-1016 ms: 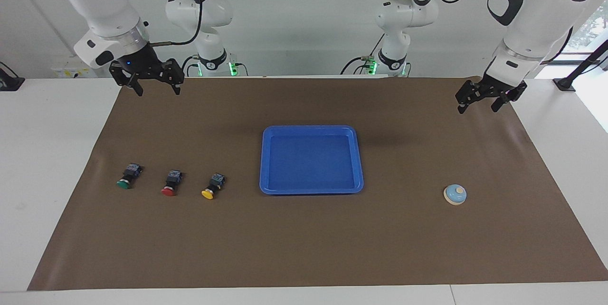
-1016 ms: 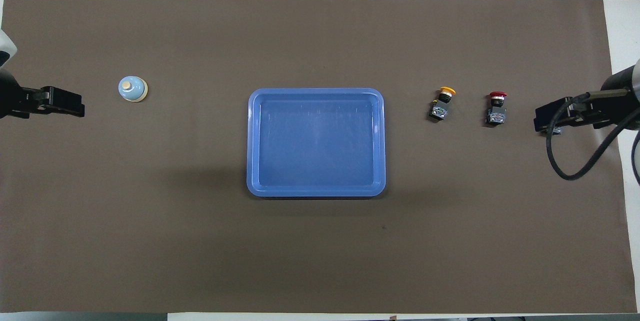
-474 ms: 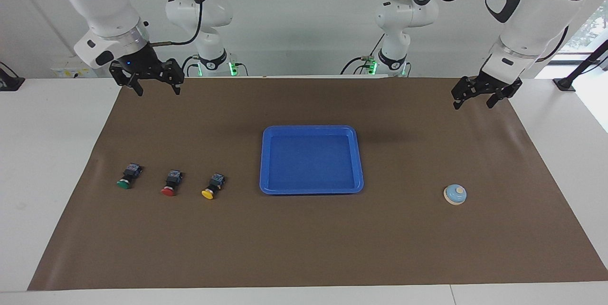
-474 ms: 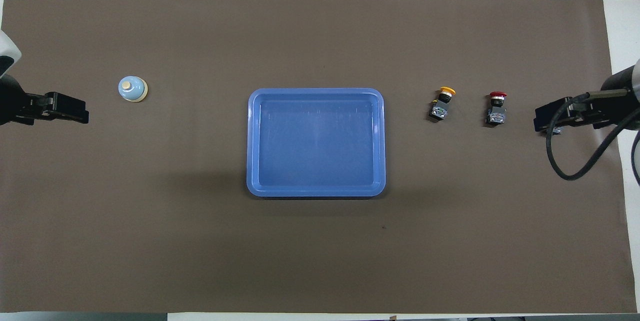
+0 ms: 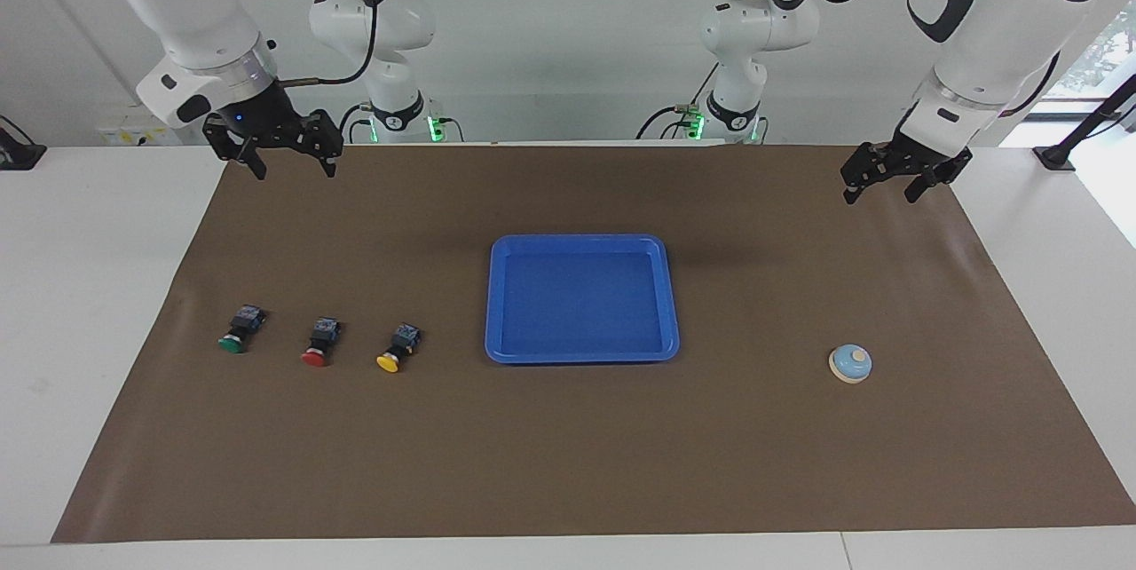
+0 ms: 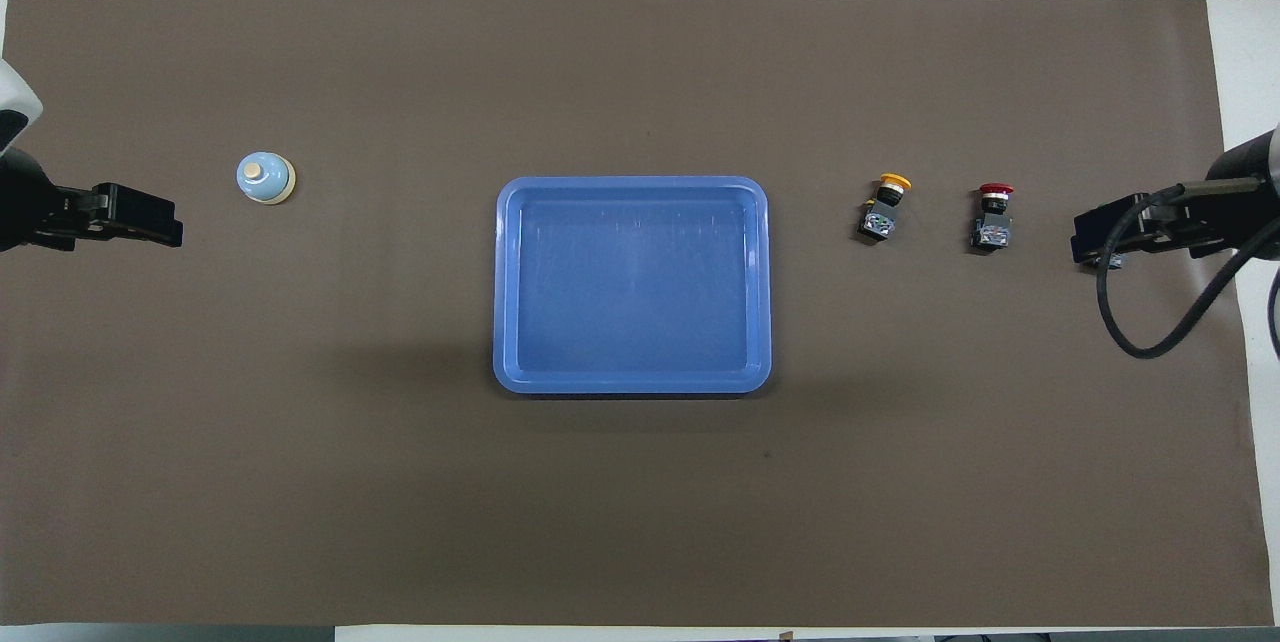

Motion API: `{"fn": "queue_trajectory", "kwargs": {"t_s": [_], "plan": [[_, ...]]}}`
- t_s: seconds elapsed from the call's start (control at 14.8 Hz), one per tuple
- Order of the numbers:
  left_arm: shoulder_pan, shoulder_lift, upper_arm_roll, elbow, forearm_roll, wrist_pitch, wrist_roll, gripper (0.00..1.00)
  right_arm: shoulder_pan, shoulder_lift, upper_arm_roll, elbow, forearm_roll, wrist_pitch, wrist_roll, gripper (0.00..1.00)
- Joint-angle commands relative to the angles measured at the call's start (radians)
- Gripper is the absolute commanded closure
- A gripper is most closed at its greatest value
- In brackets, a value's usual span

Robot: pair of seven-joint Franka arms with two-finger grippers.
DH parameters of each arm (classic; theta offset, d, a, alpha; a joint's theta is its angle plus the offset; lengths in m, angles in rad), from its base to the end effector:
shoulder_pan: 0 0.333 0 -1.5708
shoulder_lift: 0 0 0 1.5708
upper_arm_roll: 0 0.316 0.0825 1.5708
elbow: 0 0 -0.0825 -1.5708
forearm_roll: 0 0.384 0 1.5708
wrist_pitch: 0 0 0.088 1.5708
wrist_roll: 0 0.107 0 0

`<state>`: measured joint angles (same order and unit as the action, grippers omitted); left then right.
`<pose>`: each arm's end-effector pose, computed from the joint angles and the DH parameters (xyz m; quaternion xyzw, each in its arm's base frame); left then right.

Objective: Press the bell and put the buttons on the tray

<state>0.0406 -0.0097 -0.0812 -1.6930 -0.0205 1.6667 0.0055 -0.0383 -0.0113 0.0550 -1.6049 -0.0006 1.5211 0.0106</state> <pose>0.5559 -0.0248 0.5802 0.9997 -0.0220 -0.0085 0.0096 0.5447 0.0092 0.6105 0.9993 0.0030 -0.0362 0.0011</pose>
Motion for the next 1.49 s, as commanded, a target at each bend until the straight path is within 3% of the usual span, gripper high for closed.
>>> {"fn": "queue_trajectory", "kwargs": {"t_s": [0.0, 0.41, 0.68, 1.02, 1.22, 1.42], "plan": [[0.001, 0.013, 0.006, 0.026, -0.021, -0.021, -0.01, 0.0, -0.02, -0.016, 0.008, -0.02, 0.004, 0.004, -0.02, 0.0], [-0.008, 0.034, 0.006, 0.11, -0.006, -0.119, -0.015, 0.0, -0.008, -0.038, 0.012, -0.065, 0.004, 0.031, -0.015, 0.0], [-0.01, 0.022, 0.006, 0.107, -0.007, -0.125, -0.013, 0.0, -0.002, -0.061, 0.019, -0.196, 0.004, 0.197, 0.023, 0.0], [-0.011, 0.016, 0.004, 0.093, -0.007, -0.128, -0.013, 0.0, 0.069, 0.123, 0.026, -0.202, -0.001, 0.399, 0.21, 0.0], [-0.01, 0.008, 0.004, 0.081, -0.009, -0.124, -0.012, 0.0, 0.103, 0.209, 0.026, -0.275, -0.001, 0.616, 0.29, 0.0], [-0.002, 0.008, 0.006, 0.082, -0.009, -0.114, -0.01, 0.0, 0.127, 0.305, 0.023, -0.282, -0.006, 0.698, 0.351, 0.0]]}}
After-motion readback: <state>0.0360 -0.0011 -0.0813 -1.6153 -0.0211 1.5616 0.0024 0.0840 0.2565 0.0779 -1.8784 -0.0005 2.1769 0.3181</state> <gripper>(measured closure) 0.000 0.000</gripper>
